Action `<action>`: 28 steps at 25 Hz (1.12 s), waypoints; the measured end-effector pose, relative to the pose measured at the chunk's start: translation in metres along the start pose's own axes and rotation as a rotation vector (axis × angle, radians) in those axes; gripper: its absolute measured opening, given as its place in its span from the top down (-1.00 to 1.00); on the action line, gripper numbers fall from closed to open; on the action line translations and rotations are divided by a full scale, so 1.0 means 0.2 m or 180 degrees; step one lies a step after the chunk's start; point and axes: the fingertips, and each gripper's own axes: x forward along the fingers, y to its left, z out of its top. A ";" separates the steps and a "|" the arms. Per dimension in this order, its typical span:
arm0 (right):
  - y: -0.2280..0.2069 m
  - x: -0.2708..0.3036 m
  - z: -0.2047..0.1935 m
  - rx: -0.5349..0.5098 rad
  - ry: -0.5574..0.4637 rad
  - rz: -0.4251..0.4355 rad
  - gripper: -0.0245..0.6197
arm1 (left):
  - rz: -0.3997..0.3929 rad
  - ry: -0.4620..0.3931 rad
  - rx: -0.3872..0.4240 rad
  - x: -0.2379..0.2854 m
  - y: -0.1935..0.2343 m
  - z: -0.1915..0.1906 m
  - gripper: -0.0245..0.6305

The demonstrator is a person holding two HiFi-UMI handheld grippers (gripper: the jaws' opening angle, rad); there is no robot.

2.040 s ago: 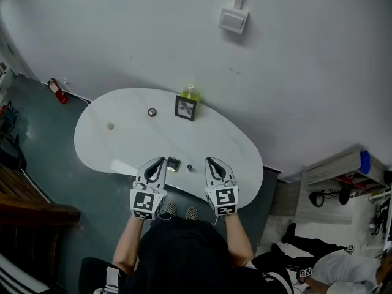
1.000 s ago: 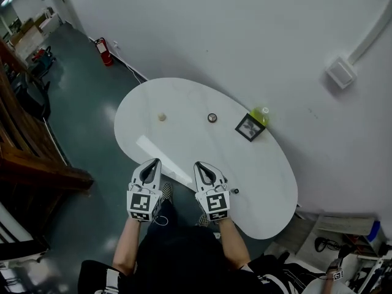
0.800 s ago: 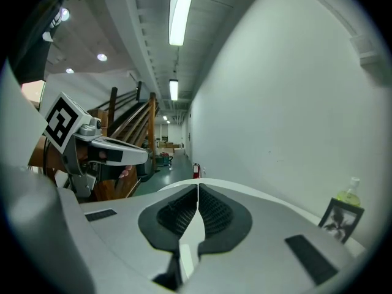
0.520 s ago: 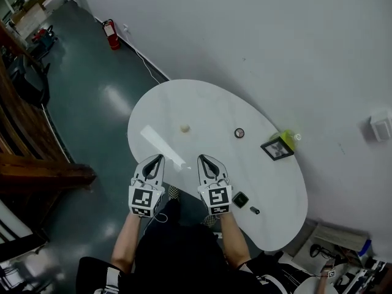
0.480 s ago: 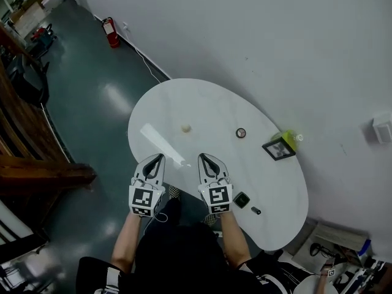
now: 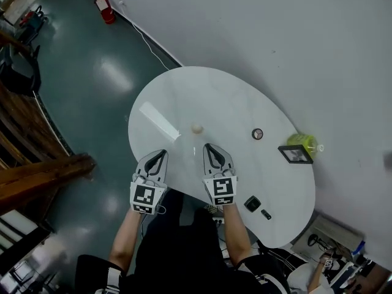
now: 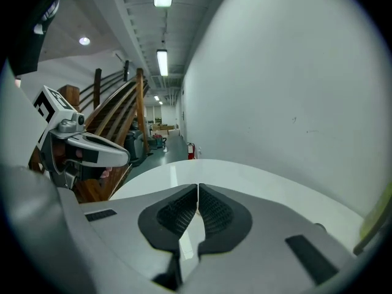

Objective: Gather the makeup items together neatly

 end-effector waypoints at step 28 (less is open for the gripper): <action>-0.06 0.54 -0.23 0.0123 0.0458 0.0131 0.43 | -0.0033 0.0257 -0.0193 0.20 0.16 -0.17 0.86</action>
